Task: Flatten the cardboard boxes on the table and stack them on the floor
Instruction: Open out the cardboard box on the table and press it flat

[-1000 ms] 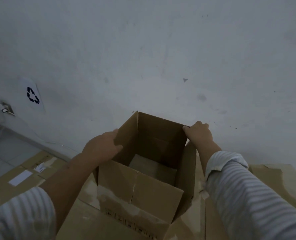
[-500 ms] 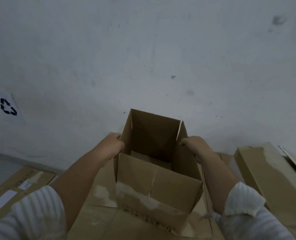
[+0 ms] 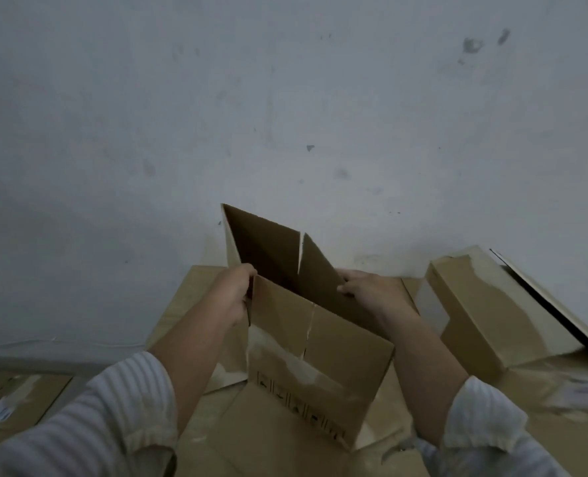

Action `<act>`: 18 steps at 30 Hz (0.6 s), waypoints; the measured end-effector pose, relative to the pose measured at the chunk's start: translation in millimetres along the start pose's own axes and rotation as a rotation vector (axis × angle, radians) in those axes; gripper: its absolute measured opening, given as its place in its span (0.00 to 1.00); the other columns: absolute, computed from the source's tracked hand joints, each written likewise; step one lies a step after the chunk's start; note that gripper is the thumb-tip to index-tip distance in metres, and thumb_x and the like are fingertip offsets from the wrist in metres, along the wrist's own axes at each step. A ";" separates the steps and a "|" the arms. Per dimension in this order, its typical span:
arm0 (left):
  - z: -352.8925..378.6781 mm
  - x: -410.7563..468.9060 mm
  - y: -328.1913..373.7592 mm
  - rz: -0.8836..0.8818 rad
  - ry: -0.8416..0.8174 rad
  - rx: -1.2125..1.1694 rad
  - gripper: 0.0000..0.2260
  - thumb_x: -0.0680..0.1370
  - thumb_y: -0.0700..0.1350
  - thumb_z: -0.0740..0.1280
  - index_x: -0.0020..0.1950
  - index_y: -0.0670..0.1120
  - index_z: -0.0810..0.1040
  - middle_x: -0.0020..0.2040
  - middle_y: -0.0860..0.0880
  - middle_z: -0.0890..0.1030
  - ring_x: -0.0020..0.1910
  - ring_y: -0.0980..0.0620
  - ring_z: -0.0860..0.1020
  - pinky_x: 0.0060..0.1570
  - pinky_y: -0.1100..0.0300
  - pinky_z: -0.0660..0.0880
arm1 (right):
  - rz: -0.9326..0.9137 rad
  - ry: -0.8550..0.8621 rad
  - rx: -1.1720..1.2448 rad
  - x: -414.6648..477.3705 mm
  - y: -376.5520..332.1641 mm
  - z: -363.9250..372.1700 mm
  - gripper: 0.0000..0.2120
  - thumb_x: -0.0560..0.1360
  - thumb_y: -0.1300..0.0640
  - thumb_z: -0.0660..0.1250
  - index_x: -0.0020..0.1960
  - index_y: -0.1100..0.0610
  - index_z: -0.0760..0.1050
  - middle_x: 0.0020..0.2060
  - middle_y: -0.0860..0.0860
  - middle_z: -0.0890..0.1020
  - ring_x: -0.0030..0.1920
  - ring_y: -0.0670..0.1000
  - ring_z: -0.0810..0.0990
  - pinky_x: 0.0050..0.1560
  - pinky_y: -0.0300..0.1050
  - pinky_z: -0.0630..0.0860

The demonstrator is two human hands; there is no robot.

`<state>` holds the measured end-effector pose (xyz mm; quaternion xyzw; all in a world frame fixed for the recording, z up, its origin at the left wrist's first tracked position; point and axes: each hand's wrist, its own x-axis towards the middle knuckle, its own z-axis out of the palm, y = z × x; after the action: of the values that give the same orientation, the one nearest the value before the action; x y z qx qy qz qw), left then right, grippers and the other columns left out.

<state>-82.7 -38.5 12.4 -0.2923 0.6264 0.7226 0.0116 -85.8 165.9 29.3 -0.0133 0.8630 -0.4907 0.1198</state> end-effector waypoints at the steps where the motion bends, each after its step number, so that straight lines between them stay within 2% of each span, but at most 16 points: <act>1: 2.4 1.4 -3.6 -0.021 -0.018 -0.035 0.13 0.77 0.50 0.64 0.53 0.41 0.76 0.53 0.43 0.78 0.49 0.45 0.77 0.53 0.49 0.76 | -0.014 -0.007 -0.025 -1.7 -0.3 8.5 0.20 0.80 0.59 0.57 0.69 0.45 0.72 0.64 0.49 0.77 0.63 0.55 0.73 0.65 0.50 0.67; 3: 7.6 1.3 -10.7 -0.083 -0.040 -0.005 0.28 0.72 0.59 0.65 0.67 0.44 0.71 0.63 0.44 0.77 0.59 0.42 0.75 0.62 0.44 0.72 | -0.037 -0.027 -0.041 -3.4 1.7 26.0 0.20 0.79 0.57 0.58 0.67 0.40 0.72 0.64 0.48 0.77 0.59 0.53 0.74 0.61 0.50 0.69; 4: 9.9 -2.3 -12.7 -0.087 -0.036 0.015 0.31 0.73 0.61 0.65 0.71 0.46 0.68 0.66 0.46 0.74 0.64 0.40 0.73 0.65 0.42 0.69 | -0.034 -0.034 -0.024 -4.3 3.5 33.3 0.20 0.79 0.56 0.58 0.66 0.38 0.72 0.63 0.48 0.78 0.58 0.52 0.75 0.57 0.48 0.69; 6: 13.7 -8.6 -15.7 -0.072 -0.035 -0.012 0.29 0.75 0.59 0.65 0.71 0.49 0.65 0.67 0.47 0.73 0.66 0.39 0.71 0.66 0.39 0.68 | 0.015 -0.039 0.078 -5.9 5.0 41.9 0.18 0.78 0.56 0.60 0.63 0.40 0.76 0.57 0.48 0.80 0.53 0.52 0.77 0.49 0.42 0.70; 9: 17.3 -17.3 -21.6 -0.016 -0.024 -0.065 0.29 0.72 0.52 0.70 0.71 0.50 0.64 0.64 0.45 0.74 0.61 0.40 0.74 0.61 0.38 0.73 | 0.088 -0.020 0.206 -12.8 4.6 44.3 0.11 0.77 0.56 0.63 0.57 0.49 0.81 0.44 0.48 0.80 0.44 0.49 0.78 0.36 0.38 0.67; 11: 20.9 -11.5 -30.8 -0.002 -0.003 -0.046 0.35 0.66 0.53 0.72 0.71 0.51 0.65 0.65 0.46 0.73 0.60 0.41 0.75 0.60 0.41 0.75 | 0.085 0.035 0.139 -12.6 5.1 44.1 0.06 0.77 0.54 0.64 0.48 0.50 0.80 0.39 0.46 0.76 0.42 0.50 0.75 0.34 0.38 0.65; 13: 26.9 -3.8 -41.5 -0.033 -0.025 -0.019 0.39 0.62 0.58 0.70 0.71 0.49 0.67 0.65 0.46 0.75 0.59 0.42 0.76 0.60 0.45 0.75 | 0.029 0.052 0.079 -12.3 3.8 44.0 0.09 0.77 0.54 0.62 0.52 0.47 0.80 0.42 0.45 0.76 0.45 0.49 0.74 0.35 0.39 0.65; 15: 34.9 -2.7 -45.3 -0.051 -0.073 -0.001 0.36 0.67 0.59 0.68 0.72 0.46 0.67 0.65 0.45 0.76 0.60 0.43 0.76 0.62 0.46 0.74 | 0.021 0.051 0.146 -10.8 5.1 42.0 0.13 0.76 0.55 0.63 0.57 0.47 0.81 0.45 0.45 0.79 0.44 0.47 0.76 0.35 0.38 0.67; 18: 46.1 -17.2 -33.8 -0.054 -0.072 0.040 0.31 0.74 0.58 0.63 0.74 0.45 0.66 0.63 0.44 0.77 0.59 0.43 0.76 0.61 0.48 0.74 | 0.023 0.035 0.268 -15.8 8.8 40.7 0.11 0.74 0.58 0.64 0.51 0.49 0.84 0.38 0.44 0.84 0.39 0.45 0.82 0.29 0.33 0.72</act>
<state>-74.4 16.8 -8.4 -0.2823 0.6319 0.7194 0.0594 -60.7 138.3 4.9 0.0214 0.7918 -0.6002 0.1112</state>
